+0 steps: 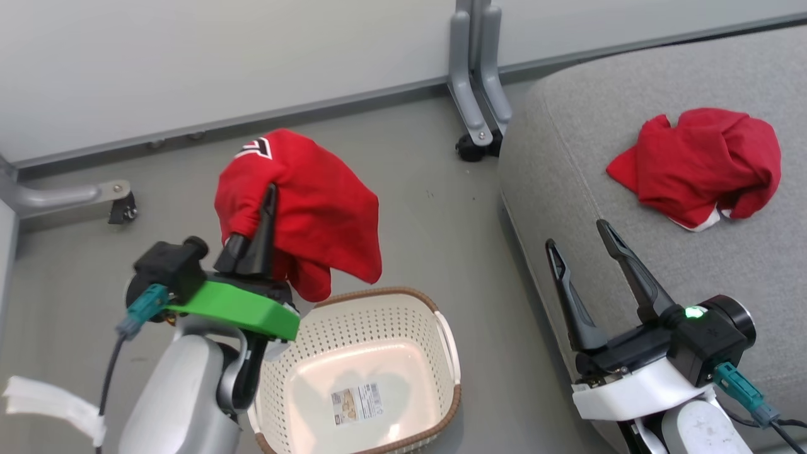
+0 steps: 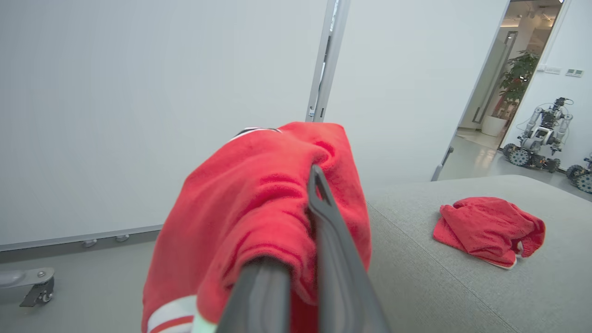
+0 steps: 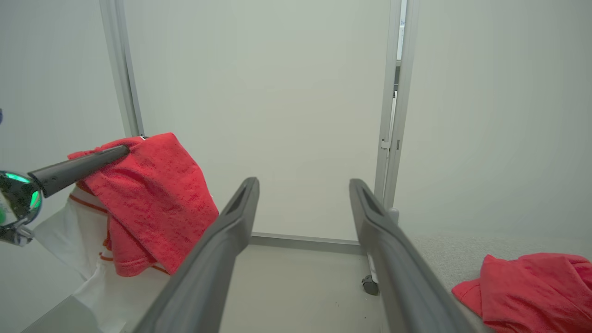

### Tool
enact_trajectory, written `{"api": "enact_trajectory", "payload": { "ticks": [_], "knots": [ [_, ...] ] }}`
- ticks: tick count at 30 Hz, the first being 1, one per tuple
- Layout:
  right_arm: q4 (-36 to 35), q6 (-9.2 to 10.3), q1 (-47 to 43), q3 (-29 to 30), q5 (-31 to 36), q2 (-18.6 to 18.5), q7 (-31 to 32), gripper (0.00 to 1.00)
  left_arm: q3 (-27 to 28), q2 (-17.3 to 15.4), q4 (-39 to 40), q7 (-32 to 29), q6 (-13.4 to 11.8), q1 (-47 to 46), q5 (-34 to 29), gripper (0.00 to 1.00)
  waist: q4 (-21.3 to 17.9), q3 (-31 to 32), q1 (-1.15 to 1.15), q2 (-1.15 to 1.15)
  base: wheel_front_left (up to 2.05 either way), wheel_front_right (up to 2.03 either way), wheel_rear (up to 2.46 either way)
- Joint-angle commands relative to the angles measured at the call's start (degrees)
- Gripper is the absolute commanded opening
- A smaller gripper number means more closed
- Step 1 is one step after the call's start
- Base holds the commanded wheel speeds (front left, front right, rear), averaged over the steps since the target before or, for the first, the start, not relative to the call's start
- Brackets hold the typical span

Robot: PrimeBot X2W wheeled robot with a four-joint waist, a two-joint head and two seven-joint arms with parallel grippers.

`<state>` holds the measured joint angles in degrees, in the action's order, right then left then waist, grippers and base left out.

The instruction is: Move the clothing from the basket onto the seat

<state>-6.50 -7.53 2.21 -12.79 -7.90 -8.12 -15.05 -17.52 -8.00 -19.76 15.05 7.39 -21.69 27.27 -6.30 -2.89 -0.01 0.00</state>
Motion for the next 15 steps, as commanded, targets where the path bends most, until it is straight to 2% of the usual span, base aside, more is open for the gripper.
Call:
{"api": "enact_trajectory", "payload": {
  "ticks": [1,8,10,15],
  "knots": [
    [0.17,0.08,-1.08,-0.02,-0.34,-0.27,-0.19,1.00,1.78,0.13,2.85,0.17,0.17,1.65,-1.42,0.00,1.83,2.62,0.01,0.00,0.00,0.00,0.00],
    [0.22,0.08,-2.31,-0.24,-0.59,-0.15,-0.19,1.00,7.00,1.60,15.98,0.15,0.17,5.19,-6.59,0.00,2.26,3.70,0.01,0.00,0.00,0.00,0.00],
    [0.27,0.08,-2.92,-0.36,-0.67,-0.06,-0.19,1.00,7.37,2.45,20.19,0.09,0.17,6.17,-9.39,0.00,2.48,3.72,0.01,0.00,0.00,0.00,0.00],
    [0.33,0.08,-3.09,-0.19,-0.77,-0.36,-0.19,1.00,6.02,3.18,25.64,0.09,0.17,6.72,-11.68,0.00,2.78,3.32,0.01,0.00,0.00,0.00,0.00]
  ]
}}
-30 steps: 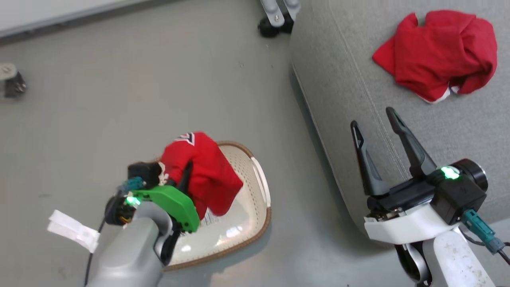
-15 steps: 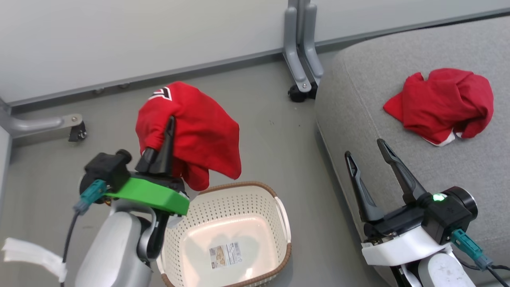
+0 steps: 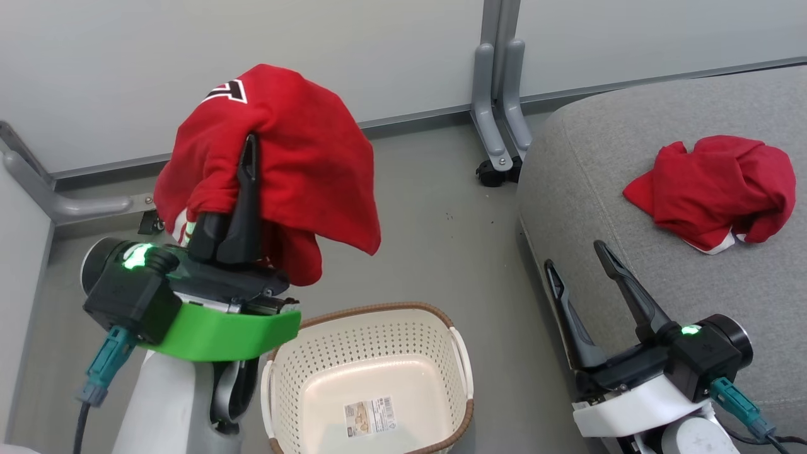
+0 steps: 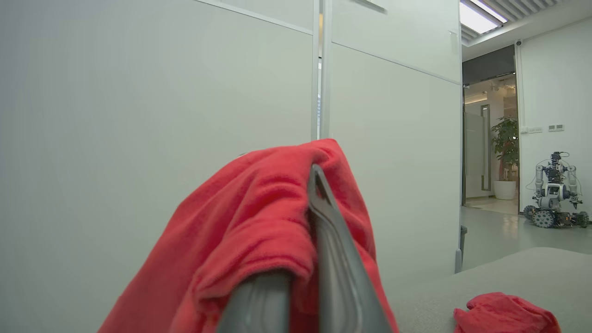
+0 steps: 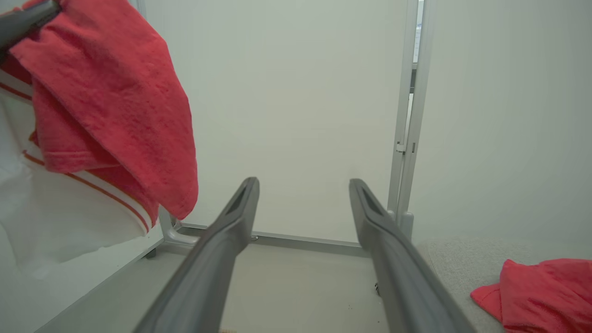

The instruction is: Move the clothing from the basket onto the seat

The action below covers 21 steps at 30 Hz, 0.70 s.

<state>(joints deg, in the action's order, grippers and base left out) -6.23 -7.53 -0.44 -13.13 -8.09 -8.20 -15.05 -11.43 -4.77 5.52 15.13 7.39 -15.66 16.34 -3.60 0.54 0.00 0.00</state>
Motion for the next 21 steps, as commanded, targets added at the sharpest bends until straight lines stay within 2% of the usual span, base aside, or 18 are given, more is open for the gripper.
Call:
{"api": "enact_trajectory", "payload": {
  "ticks": [1,13,21],
  "knots": [
    [0.13,0.08,-0.43,0.19,-0.52,-0.34,-0.19,1.00,-0.55,0.06,1.23,0.01,0.17,0.70,-1.02,0.00,0.14,-0.17,0.00,0.00,0.00,0.00,0.00],
    [0.40,0.08,-0.16,-0.01,-0.32,-1.27,-0.19,1.00,-7.86,0.19,5.20,0.01,0.18,1.23,-0.94,0.00,-0.16,-0.09,0.00,0.00,0.00,0.00,0.00],
    [0.53,0.08,0.00,0.09,-0.36,-1.36,-0.19,1.00,-9.23,-0.13,5.13,0.01,0.18,1.69,-0.62,0.00,-0.81,0.03,0.00,0.00,0.00,0.00,0.00]
  ]
}}
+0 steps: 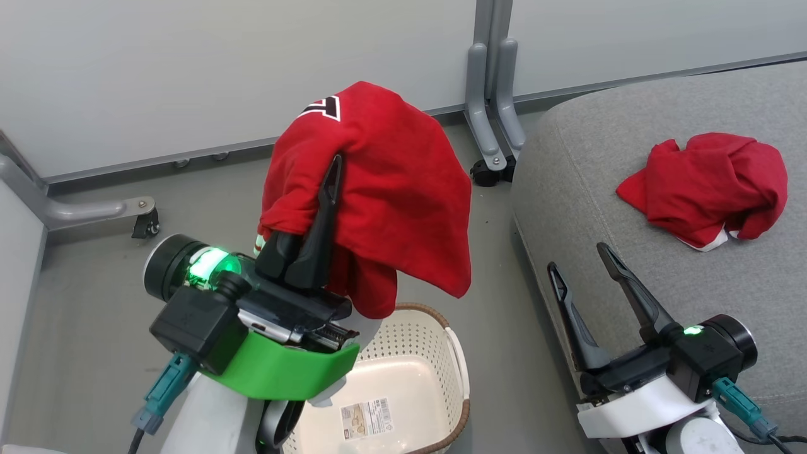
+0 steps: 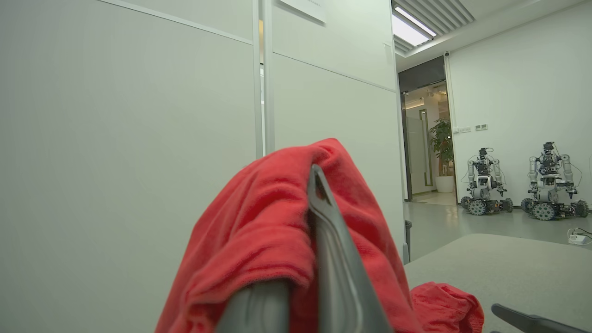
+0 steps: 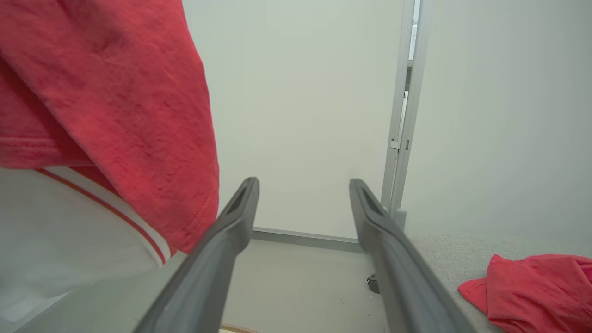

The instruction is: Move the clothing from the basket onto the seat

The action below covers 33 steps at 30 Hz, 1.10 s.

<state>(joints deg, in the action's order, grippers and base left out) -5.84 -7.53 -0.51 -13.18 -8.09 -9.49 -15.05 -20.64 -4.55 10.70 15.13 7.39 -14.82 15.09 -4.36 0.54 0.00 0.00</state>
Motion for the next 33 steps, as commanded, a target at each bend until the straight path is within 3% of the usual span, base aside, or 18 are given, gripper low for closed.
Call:
{"api": "enact_trajectory", "payload": {
  "ticks": [1,13,28,33],
  "knots": [
    [0.15,0.08,0.03,0.14,-0.35,-0.06,-0.19,1.00,-0.08,-0.37,-0.09,0.01,0.18,0.93,0.59,0.00,-0.12,0.05,0.00,0.00,0.00,0.00,0.00],
    [-0.41,0.08,0.08,-0.39,-0.19,-0.50,-0.19,1.00,0.00,-0.10,-0.37,0.01,0.18,0.70,0.90,0.00,-0.10,-0.27,0.00,0.00,0.00,0.00,0.00],
    [-4.98,0.08,4.44,-15.54,4.22,-6.59,-0.18,1.00,-0.75,0.33,-1.86,0.01,0.18,-0.41,0.99,0.00,0.43,-1.23,0.00,0.00,0.00,0.00,0.00],
    [-3.48,0.08,6.40,-17.16,7.45,-6.07,-0.18,1.00,-2.07,0.51,-1.14,0.02,0.18,-0.94,0.74,0.00,0.79,-1.44,0.00,0.00,0.00,0.00,0.00]
  ]
}}
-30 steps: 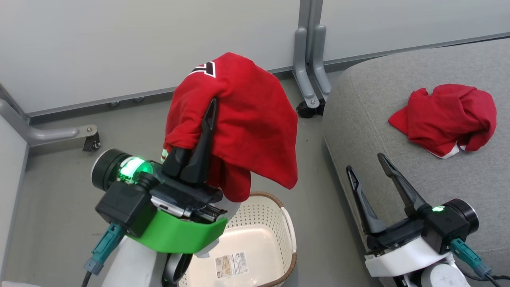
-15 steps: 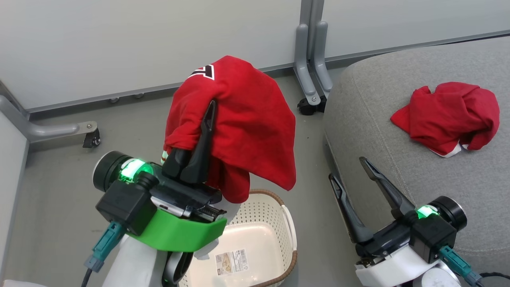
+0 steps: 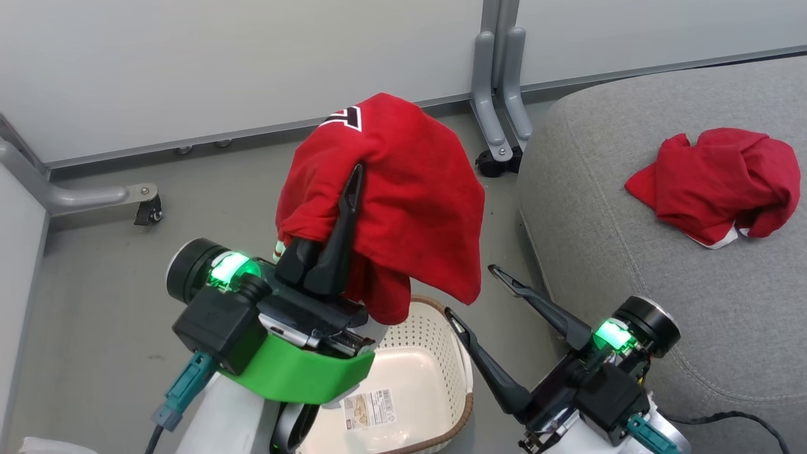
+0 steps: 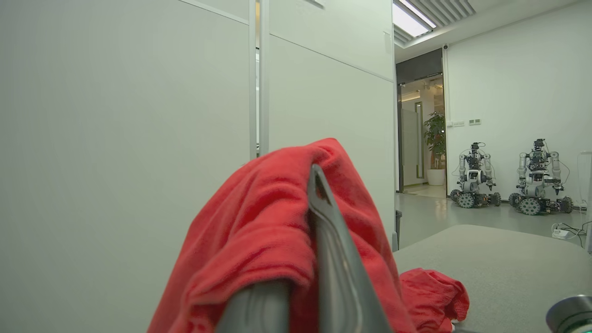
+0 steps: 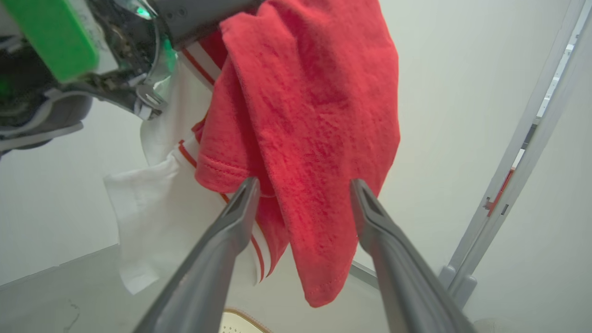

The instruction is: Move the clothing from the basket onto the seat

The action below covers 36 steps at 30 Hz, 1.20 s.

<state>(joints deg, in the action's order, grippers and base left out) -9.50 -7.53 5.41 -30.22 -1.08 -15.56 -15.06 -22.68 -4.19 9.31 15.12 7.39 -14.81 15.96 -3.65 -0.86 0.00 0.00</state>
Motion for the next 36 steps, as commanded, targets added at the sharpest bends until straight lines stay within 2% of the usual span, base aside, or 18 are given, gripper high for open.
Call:
{"api": "enact_trajectory", "payload": {
  "ticks": [1,10,24,36],
  "knots": [
    [0.65,0.08,0.98,-0.40,1.12,0.25,-0.17,1.00,-0.42,0.22,0.46,0.02,0.18,-0.99,-0.10,0.00,0.20,-0.08,0.00,0.00,0.00,0.00,0.00],
    [4.51,0.08,3.66,-0.66,6.42,1.92,-0.18,1.00,-3.54,0.37,0.94,0.03,0.18,-1.45,0.34,0.00,1.58,-0.09,0.00,0.00,0.00,0.00,0.00],
    [6.83,0.09,3.81,4.97,13.54,5.09,-0.18,1.00,-4.98,-0.03,0.53,0.02,0.18,-1.23,1.52,0.00,3.18,0.37,0.00,0.00,0.00,0.00,0.00],
    [7.04,0.08,5.12,6.75,15.64,7.24,-0.18,1.00,-6.23,-0.14,0.08,0.02,0.18,-1.35,2.19,0.00,2.97,0.41,0.00,0.00,0.00,0.00,0.00]
  ]
}}
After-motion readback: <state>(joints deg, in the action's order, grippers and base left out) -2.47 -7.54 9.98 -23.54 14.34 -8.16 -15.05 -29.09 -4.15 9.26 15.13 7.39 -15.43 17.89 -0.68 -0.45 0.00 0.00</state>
